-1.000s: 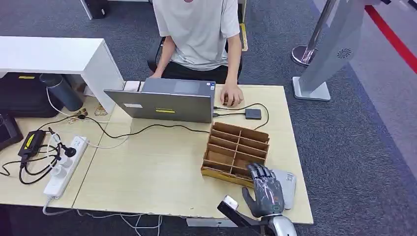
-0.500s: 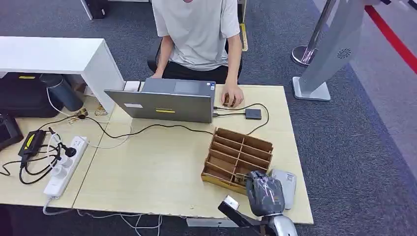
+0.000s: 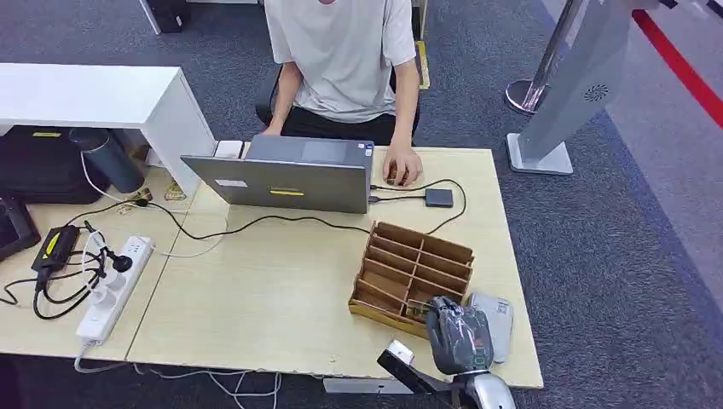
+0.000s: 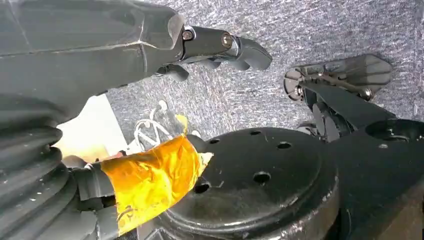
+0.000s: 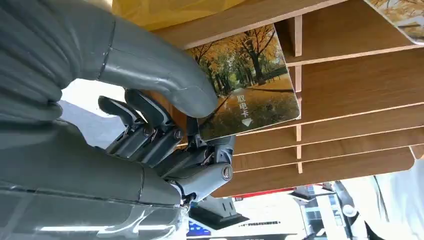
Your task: Pass the card to the sensor for recognition and then transmit it.
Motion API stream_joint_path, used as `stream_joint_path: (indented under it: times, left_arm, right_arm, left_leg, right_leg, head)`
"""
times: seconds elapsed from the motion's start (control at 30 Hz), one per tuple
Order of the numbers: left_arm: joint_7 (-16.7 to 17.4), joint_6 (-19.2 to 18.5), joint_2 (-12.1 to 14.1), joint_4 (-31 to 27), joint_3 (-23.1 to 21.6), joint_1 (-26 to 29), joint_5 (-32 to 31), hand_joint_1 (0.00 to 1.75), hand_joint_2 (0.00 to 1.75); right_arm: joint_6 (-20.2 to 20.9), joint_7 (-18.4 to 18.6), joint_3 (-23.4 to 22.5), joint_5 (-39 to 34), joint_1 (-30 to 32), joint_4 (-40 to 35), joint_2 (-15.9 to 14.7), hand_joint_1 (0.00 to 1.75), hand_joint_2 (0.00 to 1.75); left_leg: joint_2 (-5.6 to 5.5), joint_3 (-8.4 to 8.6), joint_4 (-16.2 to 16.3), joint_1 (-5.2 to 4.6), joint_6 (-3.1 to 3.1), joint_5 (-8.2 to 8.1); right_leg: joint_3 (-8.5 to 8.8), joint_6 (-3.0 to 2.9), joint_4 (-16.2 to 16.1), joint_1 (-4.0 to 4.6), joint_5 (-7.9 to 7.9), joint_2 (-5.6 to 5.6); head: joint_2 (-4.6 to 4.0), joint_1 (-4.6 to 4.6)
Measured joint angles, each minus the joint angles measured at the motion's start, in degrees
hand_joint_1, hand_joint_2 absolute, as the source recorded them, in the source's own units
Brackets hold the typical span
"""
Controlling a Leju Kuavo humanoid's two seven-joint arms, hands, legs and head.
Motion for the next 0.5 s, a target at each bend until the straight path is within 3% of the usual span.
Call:
stream_joint_path:
  times: [0.37,0.5]
  left_arm:
    - [-0.37,0.53,-0.02,0.00,-0.15,0.00,0.11,0.00,1.75]
    - [-0.24,-0.11,-0.02,0.00,-0.15,0.02,0.74,0.00,1.75]
  right_arm:
    - [0.00,0.15,0.00,-0.24,0.01,0.00,0.00,1.75,1.75]
    - [1.62,-1.64,-0.04,-5.36,-0.10,-0.22,0.00,1.75,1.75]
  left_leg:
    - [0.00,0.00,0.00,0.00,0.00,0.00]
    - [0.01,0.01,0.00,0.00,0.00,0.00]
  right_leg:
    - [0.01,0.00,0.00,0.00,0.00,0.00]
    - [0.02,0.00,0.00,0.00,0.00,0.00]
  head:
    - [0.00,0.00]
    - [0.00,0.00]
